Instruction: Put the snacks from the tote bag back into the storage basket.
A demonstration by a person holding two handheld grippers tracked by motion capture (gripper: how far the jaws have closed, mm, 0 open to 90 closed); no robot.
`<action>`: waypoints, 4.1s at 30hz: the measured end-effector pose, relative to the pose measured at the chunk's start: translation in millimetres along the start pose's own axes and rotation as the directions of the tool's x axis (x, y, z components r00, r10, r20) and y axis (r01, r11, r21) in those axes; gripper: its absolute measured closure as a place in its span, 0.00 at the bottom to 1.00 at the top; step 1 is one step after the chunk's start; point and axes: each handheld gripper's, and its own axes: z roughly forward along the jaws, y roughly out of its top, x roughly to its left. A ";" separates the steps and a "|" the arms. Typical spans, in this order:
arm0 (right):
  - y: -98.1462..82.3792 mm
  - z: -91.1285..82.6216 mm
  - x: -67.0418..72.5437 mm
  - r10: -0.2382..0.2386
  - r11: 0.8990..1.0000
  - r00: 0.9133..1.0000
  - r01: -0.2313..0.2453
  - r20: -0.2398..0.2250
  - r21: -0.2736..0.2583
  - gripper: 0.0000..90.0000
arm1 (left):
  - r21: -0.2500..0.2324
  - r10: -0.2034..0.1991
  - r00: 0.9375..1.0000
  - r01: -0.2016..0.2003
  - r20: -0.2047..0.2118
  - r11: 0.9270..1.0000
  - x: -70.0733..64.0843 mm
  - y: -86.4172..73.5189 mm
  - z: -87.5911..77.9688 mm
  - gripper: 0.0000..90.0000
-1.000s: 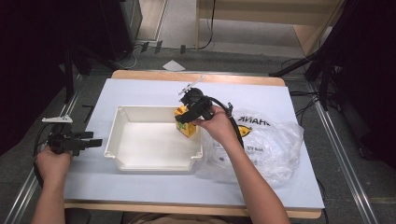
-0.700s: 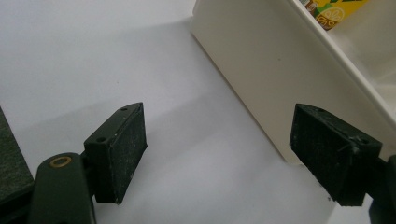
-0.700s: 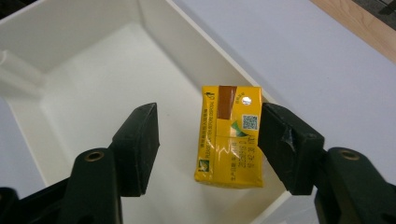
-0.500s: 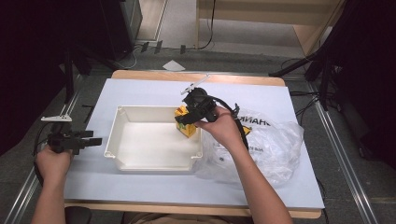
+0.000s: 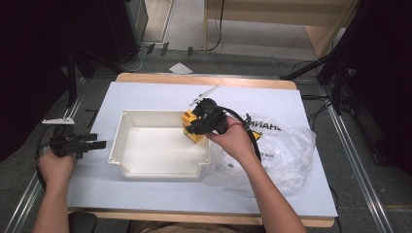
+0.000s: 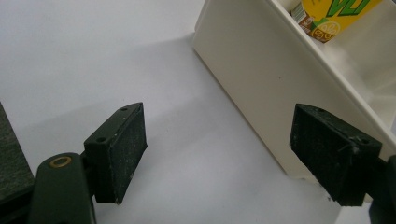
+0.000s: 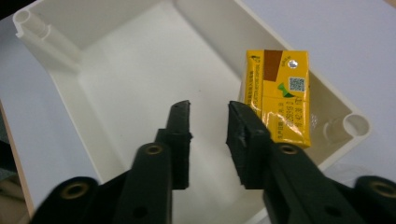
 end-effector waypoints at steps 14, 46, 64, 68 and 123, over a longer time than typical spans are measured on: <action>-14.8 17.5 -11.2 0.040 0.998 0.999 -0.040 -0.007 0.039 1.00 | -0.008 -0.001 1.000 0.001 0.014 1.000 2.6 5.8 5.4 0.22; -21.1 22.9 -24.3 0.074 0.995 0.997 -0.076 0.025 0.065 1.00 | -0.009 -0.005 1.000 0.006 0.014 1.000 3.2 5.4 4.5 0.22; -22.2 18.1 -30.4 0.079 0.995 0.995 -0.082 0.053 0.056 1.00 | -0.009 -0.004 1.000 0.004 0.015 1.000 3.3 5.4 4.6 0.22; -23.0 16.2 -32.7 0.080 0.995 0.996 -0.082 0.050 0.054 1.00 | -0.007 -0.003 1.000 0.003 0.017 1.000 3.3 5.6 5.1 0.22; -38.2 -43.7 -69.3 0.053 0.996 0.998 -0.051 0.025 -0.073 0.27 | 0.002 -0.004 1.000 0.004 0.014 1.000 3.0 5.4 6.6 0.22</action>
